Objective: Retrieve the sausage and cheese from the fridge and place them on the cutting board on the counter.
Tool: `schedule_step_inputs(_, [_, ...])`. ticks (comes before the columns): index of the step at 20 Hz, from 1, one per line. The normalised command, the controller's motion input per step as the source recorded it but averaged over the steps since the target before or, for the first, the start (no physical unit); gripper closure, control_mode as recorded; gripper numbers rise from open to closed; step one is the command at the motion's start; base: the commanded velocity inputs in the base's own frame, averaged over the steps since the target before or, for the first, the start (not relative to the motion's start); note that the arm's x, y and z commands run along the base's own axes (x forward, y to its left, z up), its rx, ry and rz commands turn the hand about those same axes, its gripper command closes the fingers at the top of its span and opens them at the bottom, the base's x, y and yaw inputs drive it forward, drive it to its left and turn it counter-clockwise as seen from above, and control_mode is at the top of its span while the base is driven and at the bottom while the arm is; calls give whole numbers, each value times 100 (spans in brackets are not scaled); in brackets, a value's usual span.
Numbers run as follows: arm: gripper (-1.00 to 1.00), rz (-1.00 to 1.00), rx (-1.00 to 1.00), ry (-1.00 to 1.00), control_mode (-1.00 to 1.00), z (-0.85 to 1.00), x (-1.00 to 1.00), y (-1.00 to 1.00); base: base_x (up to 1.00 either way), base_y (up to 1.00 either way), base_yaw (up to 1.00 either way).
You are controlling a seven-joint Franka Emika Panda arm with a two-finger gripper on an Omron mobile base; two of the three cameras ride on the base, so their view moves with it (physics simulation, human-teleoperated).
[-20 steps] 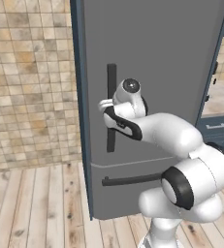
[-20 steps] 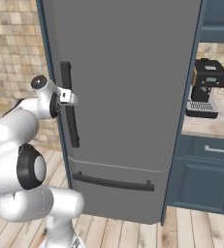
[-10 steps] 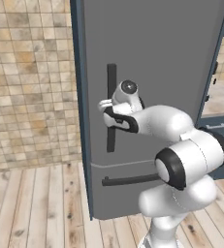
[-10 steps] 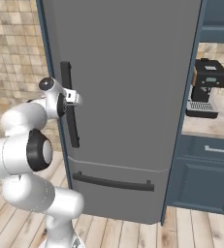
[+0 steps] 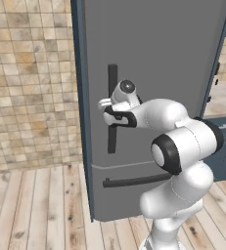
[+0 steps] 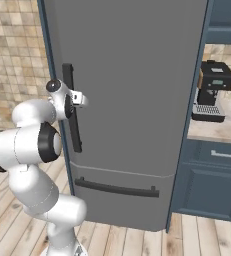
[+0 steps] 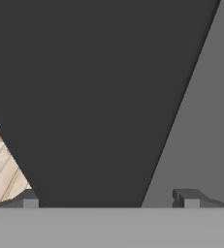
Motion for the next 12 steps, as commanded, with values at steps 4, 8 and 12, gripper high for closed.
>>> schedule_step_inputs(4, [-100,0,0,0,-100,-6,40,3,0,0,0])
schedule_step_inputs(8, [-100,0,0,0,-100,-13,56,8,0,0,0])
schedule_step_inputs(12, [-100,0,0,0,-100,-7,46,24,0,0,0])
